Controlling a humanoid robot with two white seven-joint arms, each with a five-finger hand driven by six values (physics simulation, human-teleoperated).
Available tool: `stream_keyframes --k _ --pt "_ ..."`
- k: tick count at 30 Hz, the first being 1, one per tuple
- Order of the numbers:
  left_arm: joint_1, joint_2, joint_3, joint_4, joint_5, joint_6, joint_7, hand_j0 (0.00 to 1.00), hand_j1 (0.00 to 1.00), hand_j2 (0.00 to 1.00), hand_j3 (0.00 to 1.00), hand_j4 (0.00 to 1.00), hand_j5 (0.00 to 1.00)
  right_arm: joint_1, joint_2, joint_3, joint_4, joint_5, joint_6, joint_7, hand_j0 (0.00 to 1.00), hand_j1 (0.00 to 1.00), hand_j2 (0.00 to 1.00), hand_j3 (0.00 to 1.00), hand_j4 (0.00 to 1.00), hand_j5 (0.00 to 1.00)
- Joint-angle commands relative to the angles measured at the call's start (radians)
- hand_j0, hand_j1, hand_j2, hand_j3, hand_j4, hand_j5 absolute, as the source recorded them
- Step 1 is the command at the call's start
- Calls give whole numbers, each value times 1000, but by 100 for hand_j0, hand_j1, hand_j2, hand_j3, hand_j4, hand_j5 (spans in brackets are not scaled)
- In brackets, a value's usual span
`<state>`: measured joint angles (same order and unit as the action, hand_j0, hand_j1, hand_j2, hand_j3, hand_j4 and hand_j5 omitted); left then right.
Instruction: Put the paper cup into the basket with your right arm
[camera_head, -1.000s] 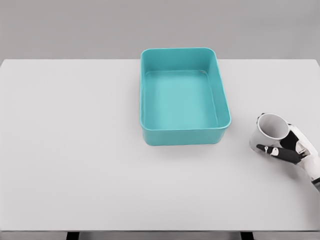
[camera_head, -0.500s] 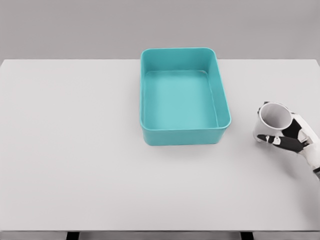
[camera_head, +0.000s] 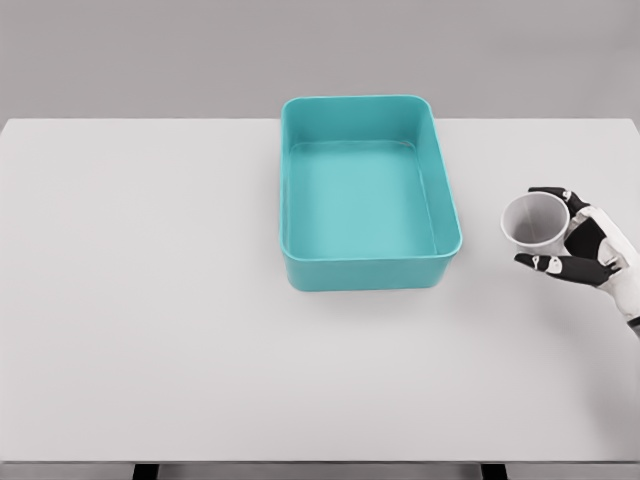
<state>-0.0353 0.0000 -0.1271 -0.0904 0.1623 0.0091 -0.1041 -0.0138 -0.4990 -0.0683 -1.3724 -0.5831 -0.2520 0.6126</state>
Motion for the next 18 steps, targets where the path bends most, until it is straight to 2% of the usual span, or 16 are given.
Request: stream_keyframes --k 1,15,18 --pt "0 0 0 0 0 0 0 100 100 100 100 100 100 0 -1 -1 -2 -6 2 -2 63 63 63 63 63 63" --pt "0 0 0 0 0 0 0 100 100 100 100 100 100 -104 19 4 -8 -4 30 -2 63 63 63 63 63 63" --pt "0 0 0 0 0 0 0 100 100 100 100 100 100 -146 19 12 -8 -4 31 -2 63 63 63 63 63 63"
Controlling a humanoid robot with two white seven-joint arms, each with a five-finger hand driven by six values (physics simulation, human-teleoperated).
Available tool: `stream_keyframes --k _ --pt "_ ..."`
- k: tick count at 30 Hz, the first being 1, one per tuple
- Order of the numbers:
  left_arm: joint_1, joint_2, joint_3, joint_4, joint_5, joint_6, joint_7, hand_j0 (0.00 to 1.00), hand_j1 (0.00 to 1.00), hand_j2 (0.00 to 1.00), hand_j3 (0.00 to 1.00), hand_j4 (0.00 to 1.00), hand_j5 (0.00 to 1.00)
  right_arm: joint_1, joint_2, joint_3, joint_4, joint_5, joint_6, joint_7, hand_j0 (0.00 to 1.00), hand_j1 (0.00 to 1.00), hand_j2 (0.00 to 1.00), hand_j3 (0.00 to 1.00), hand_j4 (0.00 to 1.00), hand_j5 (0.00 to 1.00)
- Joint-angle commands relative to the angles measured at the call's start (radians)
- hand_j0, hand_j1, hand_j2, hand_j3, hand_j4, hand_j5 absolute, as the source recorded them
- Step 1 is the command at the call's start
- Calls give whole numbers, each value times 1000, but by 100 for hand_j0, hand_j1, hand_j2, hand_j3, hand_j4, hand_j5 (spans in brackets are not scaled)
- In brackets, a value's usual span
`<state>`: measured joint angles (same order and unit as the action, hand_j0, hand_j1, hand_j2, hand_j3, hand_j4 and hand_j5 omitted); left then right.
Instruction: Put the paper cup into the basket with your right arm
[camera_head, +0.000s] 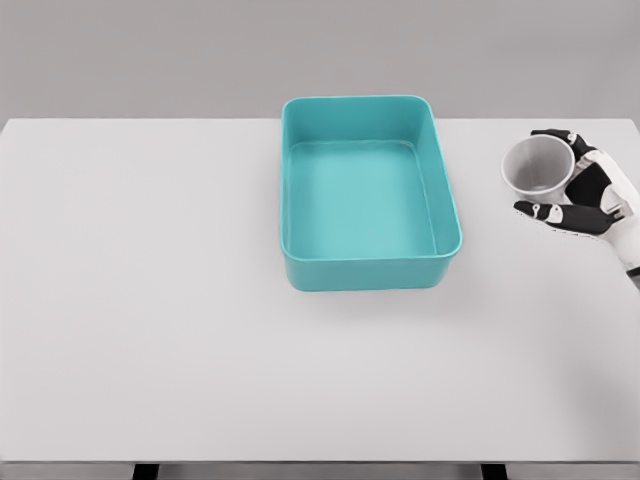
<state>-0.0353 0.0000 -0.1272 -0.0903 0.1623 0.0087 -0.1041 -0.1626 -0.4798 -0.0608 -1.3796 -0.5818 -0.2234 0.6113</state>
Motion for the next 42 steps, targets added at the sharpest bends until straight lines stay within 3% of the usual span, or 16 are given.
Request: stream_keyframes --k 1,9,12,16,22,27,34,42 --pt "0 0 0 0 0 0 0 100 100 100 100 100 100 -6 0 4 -1 -6 2 0 63 63 63 63 63 63" --pt "0 0 0 0 0 -1 0 100 100 100 100 100 100 -71 44 9 -1 8 2 0 63 63 63 63 63 63" --pt "0 0 0 0 0 0 0 100 100 100 100 100 100 -117 44 76 -1 5 4 0 63 63 63 63 63 63" --pt "0 0 0 0 0 0 0 100 100 100 100 100 100 -137 61 87 -1 10 4 0 63 63 63 63 63 63" --pt "0 0 0 0 0 0 0 100 100 100 100 100 100 -201 144 85 -1 112 47 0 63 63 63 63 63 63" --pt "0 0 0 0 0 -1 0 100 100 100 100 100 100 -222 153 88 -1 140 50 0 63 63 63 63 63 63" --pt "0 0 0 0 0 0 0 100 100 100 100 100 100 -296 216 150 2 234 82 0 63 63 63 63 63 63" --pt "0 0 1 0 0 0 0 100 100 100 100 100 100 -321 230 185 1 290 101 0 63 63 63 63 63 63"
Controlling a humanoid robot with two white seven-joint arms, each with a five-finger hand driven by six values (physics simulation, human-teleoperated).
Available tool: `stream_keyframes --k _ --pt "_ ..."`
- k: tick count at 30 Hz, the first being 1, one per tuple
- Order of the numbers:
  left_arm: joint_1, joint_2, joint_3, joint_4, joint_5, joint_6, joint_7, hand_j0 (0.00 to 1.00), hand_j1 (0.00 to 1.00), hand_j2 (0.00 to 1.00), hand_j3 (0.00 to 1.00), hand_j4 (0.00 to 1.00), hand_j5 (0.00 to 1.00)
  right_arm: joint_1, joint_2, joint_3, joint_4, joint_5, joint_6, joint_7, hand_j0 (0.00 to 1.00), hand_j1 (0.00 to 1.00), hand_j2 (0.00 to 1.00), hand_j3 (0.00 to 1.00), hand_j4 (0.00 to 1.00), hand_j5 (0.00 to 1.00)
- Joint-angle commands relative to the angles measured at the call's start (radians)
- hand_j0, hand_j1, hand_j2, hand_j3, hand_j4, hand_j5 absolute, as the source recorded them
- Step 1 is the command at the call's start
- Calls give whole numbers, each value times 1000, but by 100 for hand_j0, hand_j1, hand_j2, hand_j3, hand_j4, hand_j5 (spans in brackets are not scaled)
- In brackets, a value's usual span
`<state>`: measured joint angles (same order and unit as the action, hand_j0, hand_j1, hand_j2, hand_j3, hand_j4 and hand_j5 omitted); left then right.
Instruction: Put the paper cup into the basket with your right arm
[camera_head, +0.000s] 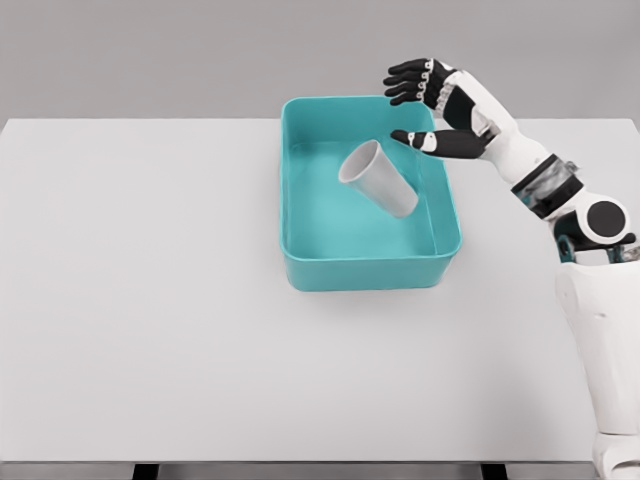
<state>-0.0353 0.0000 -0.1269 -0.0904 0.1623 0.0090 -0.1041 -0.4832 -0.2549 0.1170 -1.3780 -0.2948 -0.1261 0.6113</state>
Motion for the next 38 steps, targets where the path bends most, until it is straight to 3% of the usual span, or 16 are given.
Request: stream_keyframes --k 1,6,8,9,10,13,16,19,28,38 --pt "0 0 0 0 0 0 0 100 100 100 100 100 100 0 5 9 -3 3 5 0 63 63 63 63 63 63" --pt "0 0 0 0 0 0 0 100 100 100 100 100 100 2 5 9 -4 5 5 0 63 63 63 63 63 63" --pt "0 0 1 0 0 -1 0 100 100 100 100 100 100 5 2 9 -4 2 5 0 68 68 68 68 68 68" --pt "0 0 0 0 0 0 0 100 100 100 100 100 100 11 -3 7 -18 2 5 0 76 76 76 76 76 76" --pt "0 0 0 0 0 0 0 100 100 100 100 100 100 17 -6 6 -58 2 6 0 99 99 99 99 99 99" --pt "0 0 0 0 0 -1 0 100 100 100 100 100 100 58 -64 -5 -142 -10 39 0 100 100 100 100 100 100" --pt "0 0 0 0 0 0 0 100 100 100 100 100 100 123 -81 -79 -229 -36 72 0 100 100 100 100 100 100" --pt "0 0 1 0 0 0 0 100 100 100 100 100 100 193 -173 -114 -283 -121 83 0 100 100 100 100 100 100" --pt "0 0 0 0 0 0 0 100 100 100 100 100 100 278 -268 -151 -322 -164 83 0 100 100 100 100 100 100" --pt "0 0 0 0 0 -1 0 100 100 100 100 100 100 314 -279 -172 -322 -170 82 0 100 100 100 100 100 100"
